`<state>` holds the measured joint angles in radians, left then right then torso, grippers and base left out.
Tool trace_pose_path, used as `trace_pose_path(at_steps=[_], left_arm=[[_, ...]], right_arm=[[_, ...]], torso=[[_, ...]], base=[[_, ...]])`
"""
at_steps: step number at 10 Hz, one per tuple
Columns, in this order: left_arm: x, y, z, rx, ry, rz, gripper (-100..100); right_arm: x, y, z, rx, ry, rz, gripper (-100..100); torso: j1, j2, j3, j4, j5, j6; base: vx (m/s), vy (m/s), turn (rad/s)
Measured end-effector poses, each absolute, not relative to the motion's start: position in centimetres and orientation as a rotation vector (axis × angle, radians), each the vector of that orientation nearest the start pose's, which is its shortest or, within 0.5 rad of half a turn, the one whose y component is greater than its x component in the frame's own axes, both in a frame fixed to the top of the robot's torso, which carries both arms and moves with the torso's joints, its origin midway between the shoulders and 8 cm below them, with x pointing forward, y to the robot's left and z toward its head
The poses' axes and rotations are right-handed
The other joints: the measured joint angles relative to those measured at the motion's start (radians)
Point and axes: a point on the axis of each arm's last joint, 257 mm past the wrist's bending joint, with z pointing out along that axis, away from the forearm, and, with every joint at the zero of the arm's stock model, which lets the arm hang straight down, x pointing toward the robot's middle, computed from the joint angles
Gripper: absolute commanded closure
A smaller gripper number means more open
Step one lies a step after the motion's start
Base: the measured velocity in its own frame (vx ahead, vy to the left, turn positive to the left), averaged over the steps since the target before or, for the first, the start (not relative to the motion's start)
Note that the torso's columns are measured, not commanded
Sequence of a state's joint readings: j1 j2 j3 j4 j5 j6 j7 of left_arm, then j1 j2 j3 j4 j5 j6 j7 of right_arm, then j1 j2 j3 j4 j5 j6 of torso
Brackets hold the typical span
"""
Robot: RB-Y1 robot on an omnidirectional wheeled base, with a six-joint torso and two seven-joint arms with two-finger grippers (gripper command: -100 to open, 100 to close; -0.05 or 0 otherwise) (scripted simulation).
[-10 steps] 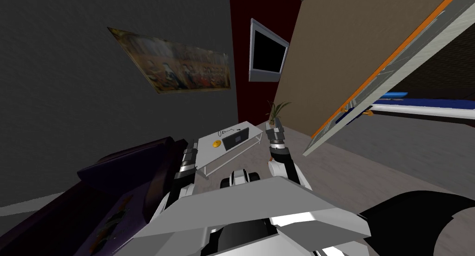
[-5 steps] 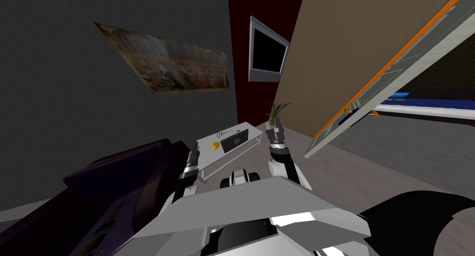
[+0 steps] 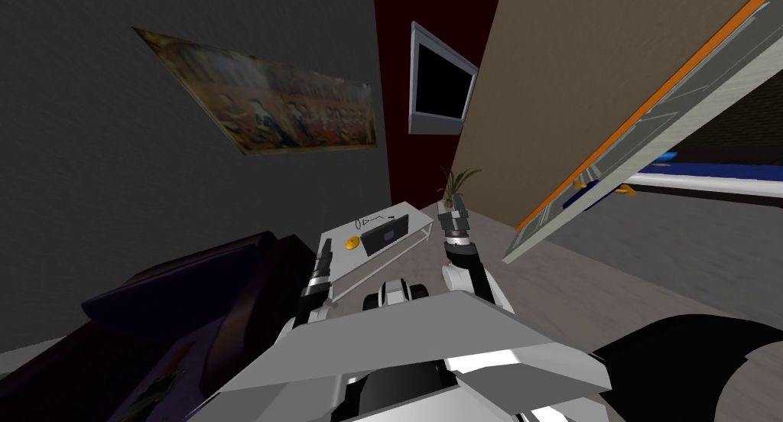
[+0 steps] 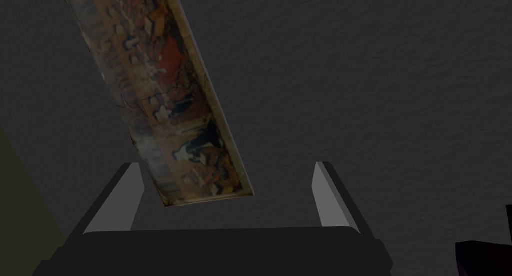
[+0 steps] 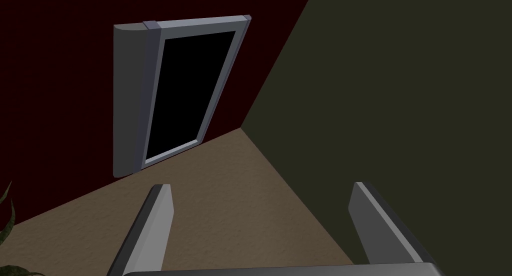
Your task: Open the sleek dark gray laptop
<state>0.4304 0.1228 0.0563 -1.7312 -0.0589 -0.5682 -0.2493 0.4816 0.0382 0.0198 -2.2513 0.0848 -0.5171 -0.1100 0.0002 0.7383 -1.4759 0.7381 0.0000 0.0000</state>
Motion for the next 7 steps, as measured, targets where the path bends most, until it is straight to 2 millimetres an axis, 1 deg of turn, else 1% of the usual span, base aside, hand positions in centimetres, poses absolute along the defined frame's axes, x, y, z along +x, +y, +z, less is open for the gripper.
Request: trace_pose_path(at_steps=[4,7], left_arm=[[39.7,31.9,-22.2,-0.721,1.151,-0.849,-100],[39.8,32.3,-25.2,-0.727,1.203,-0.816,-100]], right_arm=[[35.0,-26.5,2.1,0.672,0.6,1.379,0],[35.0,-26.5,2.1,0.672,0.6,1.38,0]], torso=[[0.0,0.0,0.0,0.0,0.0,0.0],[-0.001,0.0,0.0,0.0,0.0,0.0]], base=[[0.066,-0.031,-0.002],[0.069,-0.047,-0.002]])
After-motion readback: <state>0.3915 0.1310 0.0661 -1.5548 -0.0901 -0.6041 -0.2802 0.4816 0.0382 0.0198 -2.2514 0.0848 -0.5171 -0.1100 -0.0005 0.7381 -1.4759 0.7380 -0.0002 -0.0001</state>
